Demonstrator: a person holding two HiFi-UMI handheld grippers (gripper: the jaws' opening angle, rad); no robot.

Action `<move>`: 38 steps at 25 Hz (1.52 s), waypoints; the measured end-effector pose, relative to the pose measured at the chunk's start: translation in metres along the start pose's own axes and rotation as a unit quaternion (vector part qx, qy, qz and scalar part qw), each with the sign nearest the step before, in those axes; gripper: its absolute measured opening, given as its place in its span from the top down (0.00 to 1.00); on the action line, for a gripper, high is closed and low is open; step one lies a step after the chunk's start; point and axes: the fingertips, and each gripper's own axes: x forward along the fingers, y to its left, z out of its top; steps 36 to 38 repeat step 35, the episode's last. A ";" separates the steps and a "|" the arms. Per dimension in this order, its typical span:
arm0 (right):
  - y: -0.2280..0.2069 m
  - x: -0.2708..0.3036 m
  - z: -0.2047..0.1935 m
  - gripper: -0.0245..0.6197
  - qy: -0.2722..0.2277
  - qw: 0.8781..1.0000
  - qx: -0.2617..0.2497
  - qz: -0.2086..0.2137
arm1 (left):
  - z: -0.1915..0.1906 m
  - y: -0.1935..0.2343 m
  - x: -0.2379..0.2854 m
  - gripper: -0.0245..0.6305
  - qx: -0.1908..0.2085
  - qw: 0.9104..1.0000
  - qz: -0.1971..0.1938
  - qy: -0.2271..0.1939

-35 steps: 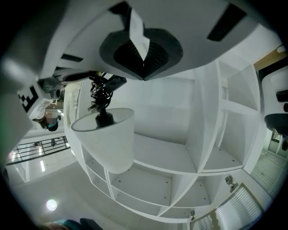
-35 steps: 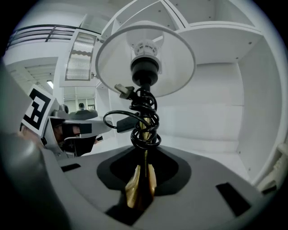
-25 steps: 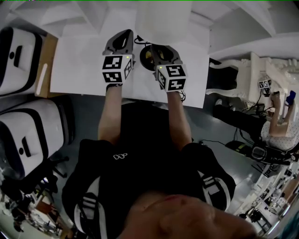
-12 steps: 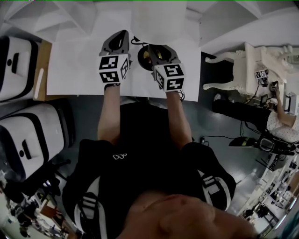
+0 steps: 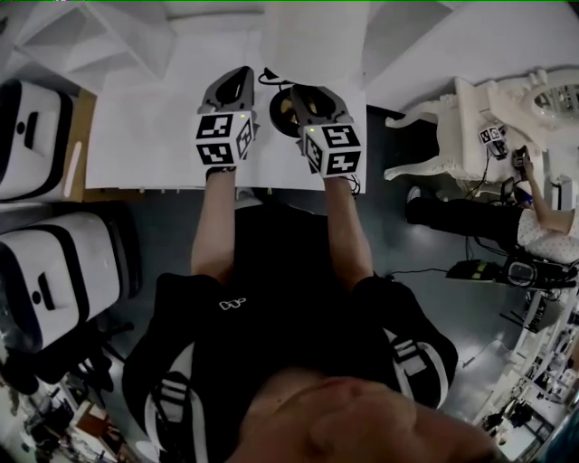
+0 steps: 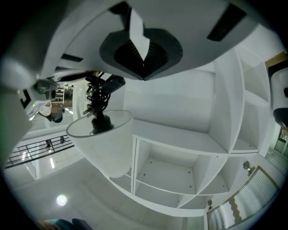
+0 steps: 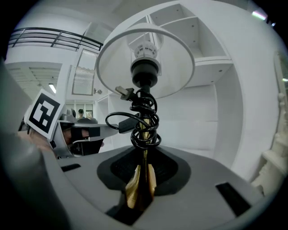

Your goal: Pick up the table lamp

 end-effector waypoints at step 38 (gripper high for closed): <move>-0.042 -0.091 0.019 0.81 -0.066 0.996 0.015 -0.050 | 0.013 -0.102 -0.033 0.95 0.029 0.998 -0.054 -0.014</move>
